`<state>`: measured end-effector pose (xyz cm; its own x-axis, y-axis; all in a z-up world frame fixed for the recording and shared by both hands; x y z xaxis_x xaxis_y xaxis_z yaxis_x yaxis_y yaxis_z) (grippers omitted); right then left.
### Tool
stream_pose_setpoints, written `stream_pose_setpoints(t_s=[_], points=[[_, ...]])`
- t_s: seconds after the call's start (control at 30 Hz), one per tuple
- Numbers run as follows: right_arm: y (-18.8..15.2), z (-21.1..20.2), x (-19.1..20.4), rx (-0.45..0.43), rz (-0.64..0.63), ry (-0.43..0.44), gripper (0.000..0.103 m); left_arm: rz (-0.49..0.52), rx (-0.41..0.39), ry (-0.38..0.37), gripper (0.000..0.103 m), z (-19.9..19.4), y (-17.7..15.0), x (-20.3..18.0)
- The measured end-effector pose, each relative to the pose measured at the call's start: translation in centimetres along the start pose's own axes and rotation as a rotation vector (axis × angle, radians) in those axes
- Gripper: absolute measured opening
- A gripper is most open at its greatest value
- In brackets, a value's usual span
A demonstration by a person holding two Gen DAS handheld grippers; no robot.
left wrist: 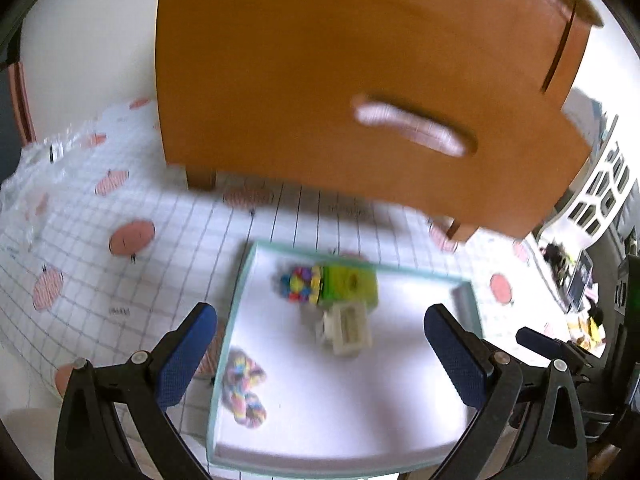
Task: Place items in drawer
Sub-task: 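Withdraw both tools from the drawer back over the tray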
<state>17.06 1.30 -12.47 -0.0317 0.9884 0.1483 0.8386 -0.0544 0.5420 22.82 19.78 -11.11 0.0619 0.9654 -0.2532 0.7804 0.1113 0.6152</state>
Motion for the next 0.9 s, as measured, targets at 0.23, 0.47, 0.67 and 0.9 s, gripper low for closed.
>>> stream_pose_setpoints(t_s=[0.23,0.47,0.67,0.9], points=[[-2.8,3.2,-0.8,0.066,0.012,-0.009,0.103,-0.014,0.101,0.023,0.103,2.2,-2.8,1.0],[-3.9,4.0,-1.1,0.066,-0.006,-0.006,0.103,-0.070,0.219,0.074,0.103,4.1,-4.9,2.7],[-4.1,4.6,-1.4,0.075,0.003,-0.005,0.103,-0.142,0.226,0.060,0.103,4.0,-5.2,3.9],[-4.3,4.9,-1.1,0.081,-0.004,-0.002,0.103,-0.199,0.256,0.028,0.097,4.4,-5.6,4.5]])
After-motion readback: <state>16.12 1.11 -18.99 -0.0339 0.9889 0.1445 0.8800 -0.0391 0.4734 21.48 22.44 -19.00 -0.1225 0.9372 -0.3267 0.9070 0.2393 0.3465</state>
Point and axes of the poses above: each gripper's, at about its wrist camera, not at the fingertips, and z roughly the way its jaws point, x to its left, y to its top, the point moved 7 cm from there along z, roughly the way its jaws point, and after that the axes turned 3 degrees about -z, right-handed, at the moved point
